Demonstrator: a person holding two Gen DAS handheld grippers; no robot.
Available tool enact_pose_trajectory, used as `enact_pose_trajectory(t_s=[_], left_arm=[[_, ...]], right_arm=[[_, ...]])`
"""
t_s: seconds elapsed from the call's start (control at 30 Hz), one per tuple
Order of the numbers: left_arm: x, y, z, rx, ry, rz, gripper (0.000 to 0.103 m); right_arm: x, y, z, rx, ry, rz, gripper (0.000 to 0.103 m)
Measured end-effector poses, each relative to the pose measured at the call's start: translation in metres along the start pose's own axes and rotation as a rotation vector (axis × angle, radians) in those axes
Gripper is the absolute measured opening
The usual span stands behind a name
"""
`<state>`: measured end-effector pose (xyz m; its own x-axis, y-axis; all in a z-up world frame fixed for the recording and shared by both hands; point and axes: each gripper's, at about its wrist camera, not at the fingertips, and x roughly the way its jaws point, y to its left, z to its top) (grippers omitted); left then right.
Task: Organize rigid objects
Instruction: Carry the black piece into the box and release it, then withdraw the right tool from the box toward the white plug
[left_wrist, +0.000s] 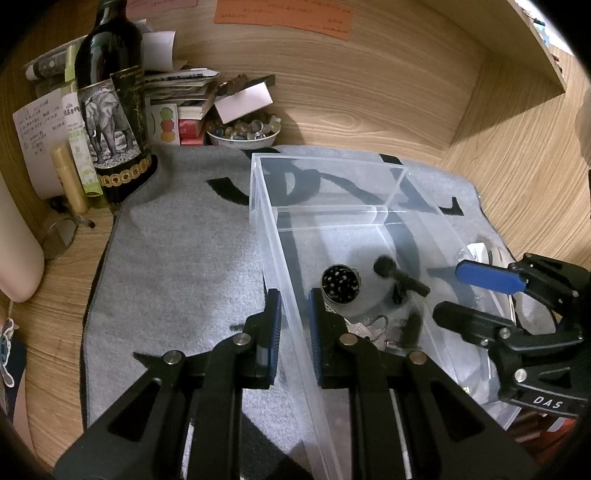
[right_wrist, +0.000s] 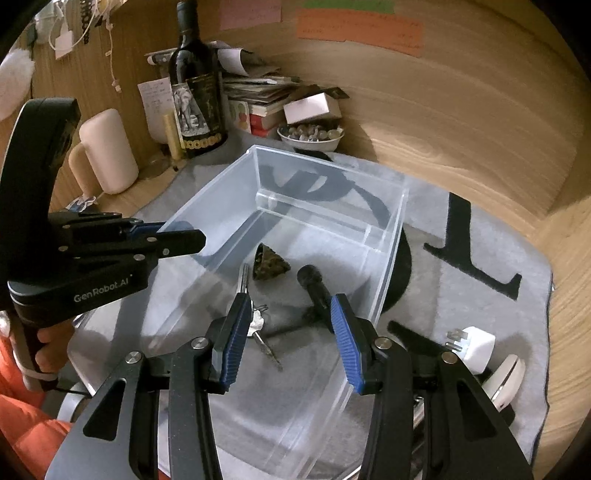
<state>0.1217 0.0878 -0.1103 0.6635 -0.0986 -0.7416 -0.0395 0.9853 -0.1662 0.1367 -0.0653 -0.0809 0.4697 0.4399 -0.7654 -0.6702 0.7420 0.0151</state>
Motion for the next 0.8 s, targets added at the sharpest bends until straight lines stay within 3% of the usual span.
enact_pose_trajectory(t_s=[0.23,0.47,0.67,0.8], left_arm=[[0.000,0.000,0.000,-0.001,0.000,0.000,0.015],[0.001,-0.001,0.000,0.000,0.002,0.003,0.015],[0.002,0.001,0.000,-0.011,0.009,-0.001,0.015],[0.003,0.001,0.001,-0.012,0.013,0.005,0.015]], right_arm=[[-0.022,-0.007,0.004,0.018,-0.068,-0.024,0.045],[-0.037,-0.040,0.001,0.130,-0.118,-0.080,0.045],[-0.031,-0.081,-0.018,0.223,-0.079,-0.174,0.046],[-0.006,-0.105,-0.033,0.292,0.006,-0.165,0.046]])
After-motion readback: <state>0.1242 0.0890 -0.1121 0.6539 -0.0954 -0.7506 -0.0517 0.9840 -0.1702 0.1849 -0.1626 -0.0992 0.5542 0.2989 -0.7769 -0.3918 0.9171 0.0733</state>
